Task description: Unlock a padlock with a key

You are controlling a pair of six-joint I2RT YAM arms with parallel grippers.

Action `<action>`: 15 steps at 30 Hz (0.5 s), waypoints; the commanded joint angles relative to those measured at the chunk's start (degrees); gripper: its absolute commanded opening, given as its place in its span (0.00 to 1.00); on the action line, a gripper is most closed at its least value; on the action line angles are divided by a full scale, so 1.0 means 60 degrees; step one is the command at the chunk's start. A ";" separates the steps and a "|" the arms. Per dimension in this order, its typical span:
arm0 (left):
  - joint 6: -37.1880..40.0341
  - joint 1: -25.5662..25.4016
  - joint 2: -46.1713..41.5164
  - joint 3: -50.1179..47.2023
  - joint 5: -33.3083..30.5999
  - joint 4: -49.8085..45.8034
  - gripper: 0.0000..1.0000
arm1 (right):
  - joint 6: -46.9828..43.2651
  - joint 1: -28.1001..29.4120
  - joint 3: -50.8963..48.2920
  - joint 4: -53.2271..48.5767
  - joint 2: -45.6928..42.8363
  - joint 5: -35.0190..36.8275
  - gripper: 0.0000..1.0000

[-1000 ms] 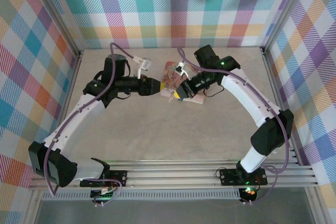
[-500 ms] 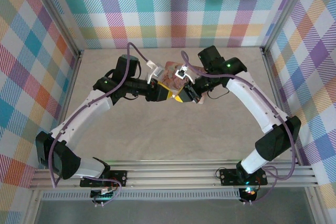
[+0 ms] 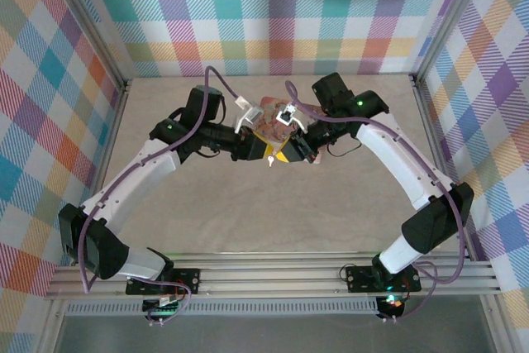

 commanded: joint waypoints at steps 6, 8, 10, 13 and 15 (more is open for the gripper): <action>0.0502 -0.0178 0.0346 0.0454 0.0195 -0.0685 0.07 | -0.0164 0.0033 -0.0147 0.0238 -0.0146 -0.0570 0.00; 0.0615 -0.0182 0.0374 0.0500 0.0145 -0.0859 0.00 | 0.0068 0.0019 -0.0245 0.0497 -0.0218 -0.0408 0.00; 0.0617 -0.0182 0.0293 0.0481 -0.0264 -0.0878 0.00 | 0.0860 -0.0034 -0.0455 0.1193 -0.0395 0.0056 0.05; 0.0388 -0.0182 -0.0122 0.0045 -0.1490 -0.0243 0.00 | 0.3070 -0.0372 -0.1056 0.2850 -0.0865 0.0853 0.22; 0.0104 -0.0182 -0.0542 -0.0502 -0.2460 0.0602 0.00 | 0.4879 -0.0693 -0.1447 0.3739 -0.1156 0.1232 0.27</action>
